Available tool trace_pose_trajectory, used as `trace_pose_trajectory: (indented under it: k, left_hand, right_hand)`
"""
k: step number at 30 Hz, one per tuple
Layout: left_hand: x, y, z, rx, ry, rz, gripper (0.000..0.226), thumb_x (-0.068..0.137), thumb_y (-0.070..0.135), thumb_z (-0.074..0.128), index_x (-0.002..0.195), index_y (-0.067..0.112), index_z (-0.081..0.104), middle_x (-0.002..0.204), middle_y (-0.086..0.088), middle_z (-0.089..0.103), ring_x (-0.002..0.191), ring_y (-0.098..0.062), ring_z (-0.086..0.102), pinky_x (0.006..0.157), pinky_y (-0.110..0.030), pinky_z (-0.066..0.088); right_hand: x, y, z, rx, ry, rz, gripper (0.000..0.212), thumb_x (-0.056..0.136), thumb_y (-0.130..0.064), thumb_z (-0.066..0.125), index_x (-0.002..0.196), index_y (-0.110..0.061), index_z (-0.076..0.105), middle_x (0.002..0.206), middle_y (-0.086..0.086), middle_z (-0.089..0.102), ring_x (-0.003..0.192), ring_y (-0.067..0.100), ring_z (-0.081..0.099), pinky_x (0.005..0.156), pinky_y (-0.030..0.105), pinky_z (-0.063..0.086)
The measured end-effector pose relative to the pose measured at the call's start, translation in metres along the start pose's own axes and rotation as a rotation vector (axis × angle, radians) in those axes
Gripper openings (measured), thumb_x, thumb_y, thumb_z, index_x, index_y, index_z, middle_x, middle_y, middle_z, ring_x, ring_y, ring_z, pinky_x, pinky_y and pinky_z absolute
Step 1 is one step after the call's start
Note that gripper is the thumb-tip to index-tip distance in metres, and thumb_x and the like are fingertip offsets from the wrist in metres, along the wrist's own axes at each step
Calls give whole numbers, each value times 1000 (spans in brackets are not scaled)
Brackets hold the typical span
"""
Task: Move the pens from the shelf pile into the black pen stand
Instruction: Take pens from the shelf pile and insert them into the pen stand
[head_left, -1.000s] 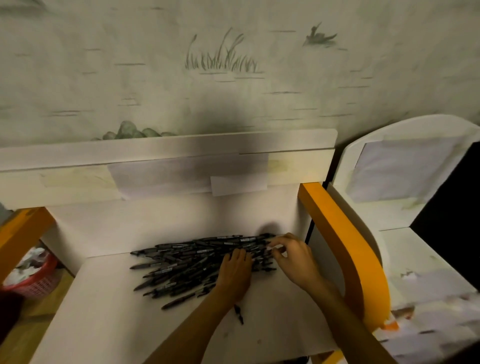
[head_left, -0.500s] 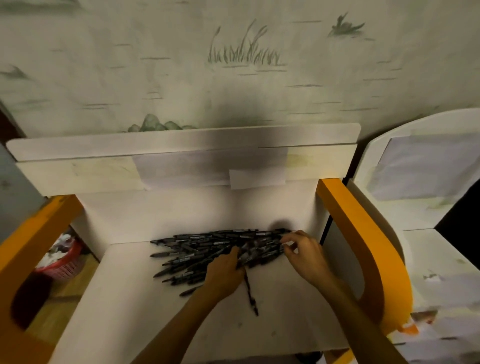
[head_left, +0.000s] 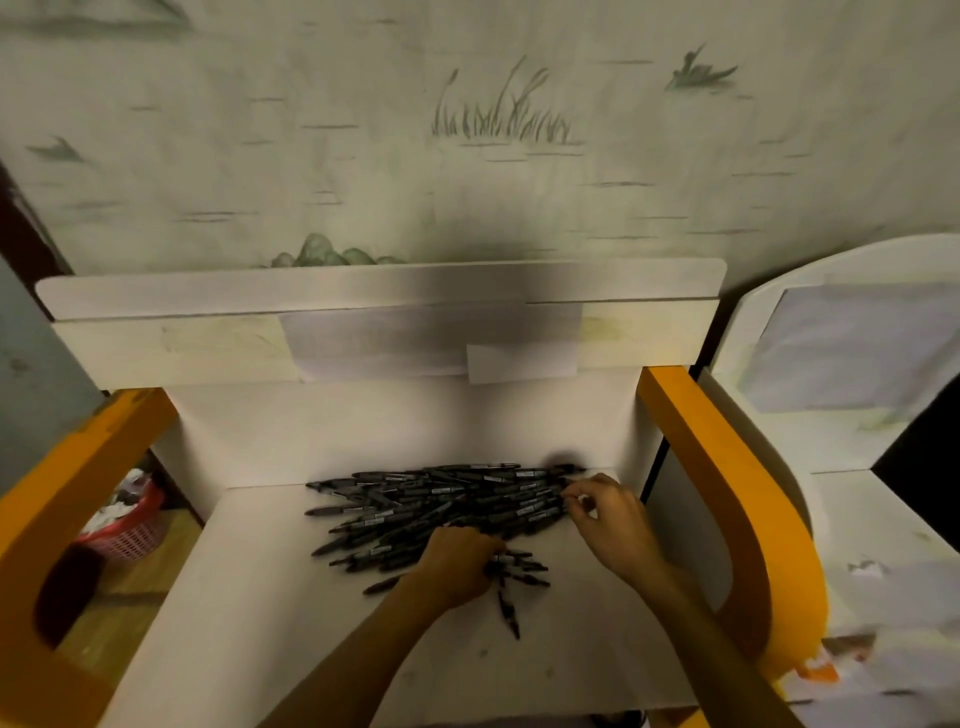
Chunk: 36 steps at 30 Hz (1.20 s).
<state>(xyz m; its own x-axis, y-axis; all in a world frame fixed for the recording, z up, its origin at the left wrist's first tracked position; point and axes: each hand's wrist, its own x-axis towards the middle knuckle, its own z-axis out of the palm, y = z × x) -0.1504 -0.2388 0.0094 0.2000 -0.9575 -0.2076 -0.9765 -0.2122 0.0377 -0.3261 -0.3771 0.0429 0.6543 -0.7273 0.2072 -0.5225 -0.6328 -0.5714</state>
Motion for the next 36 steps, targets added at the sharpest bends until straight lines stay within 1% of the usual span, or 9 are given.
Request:
trace_pose_trajectory:
  k: [6,10,14,17,19,22,26,32,36]
  left_hand:
    - [-2,-4,3,-93,198,11,29,100,31,52,128,25,53,131,0,53,103,-24,61,73,-31,40]
    - [-15,-14,5,-268,305,-165,35,98,39,55,128,22,49,134,0,43,95,-21,60,70,-27,42]
    - [-36,-35,4,-604,402,-377,34,90,45,67,115,23,56,101,8,67,85,-11,65,70,-24,51]
    - [-52,-51,8,-728,511,-494,22,86,42,71,104,30,65,81,14,67,69,1,61,60,-20,50]
    - [-61,-60,10,-827,547,-593,10,88,41,68,94,33,66,74,11,66,67,-2,60,58,-23,48]
    - [-72,-76,17,-1017,626,-688,12,88,45,70,88,33,68,76,8,69,72,-10,65,64,-29,51]
    - [-84,-94,23,-1381,756,-649,11,85,20,78,93,24,73,87,3,75,82,-9,69,78,-33,56]
    - [-99,-115,39,-1484,850,-668,26,79,13,83,102,16,73,95,-1,76,89,-15,71,80,-32,56]
    - [-106,-118,48,-1468,773,-684,33,73,10,87,101,15,71,91,2,73,86,-14,67,79,-32,54]
  right_hand:
    - [0,-2,-2,7,23,14,13,94,-20,61,100,-22,73,105,-6,63,80,4,57,61,3,36]
    - [5,-10,-2,44,87,-31,17,93,-17,61,105,-20,72,103,-4,64,80,7,59,73,19,52]
    - [9,-29,7,55,82,-76,17,94,-18,60,106,-19,71,103,-4,63,85,11,62,80,28,56]
    - [11,-42,19,44,38,-110,18,93,-18,60,108,-20,71,105,-4,63,86,12,63,77,22,52]
    - [11,-51,28,56,7,-122,18,94,-19,60,108,-19,71,107,-3,64,87,12,63,78,23,51]
    - [11,-66,42,73,-22,-142,18,94,-19,60,108,-19,71,110,-1,64,90,15,64,84,29,54]
    - [9,-85,60,78,-69,-171,18,94,-18,60,108,-18,71,111,-1,63,92,15,63,87,25,50]
    - [6,-105,76,56,-90,-183,18,96,-19,58,110,-19,69,111,-2,62,91,13,63,83,23,51]
    - [3,-109,82,40,-104,-175,19,96,-19,58,110,-19,70,112,-2,62,89,13,64,84,28,53]
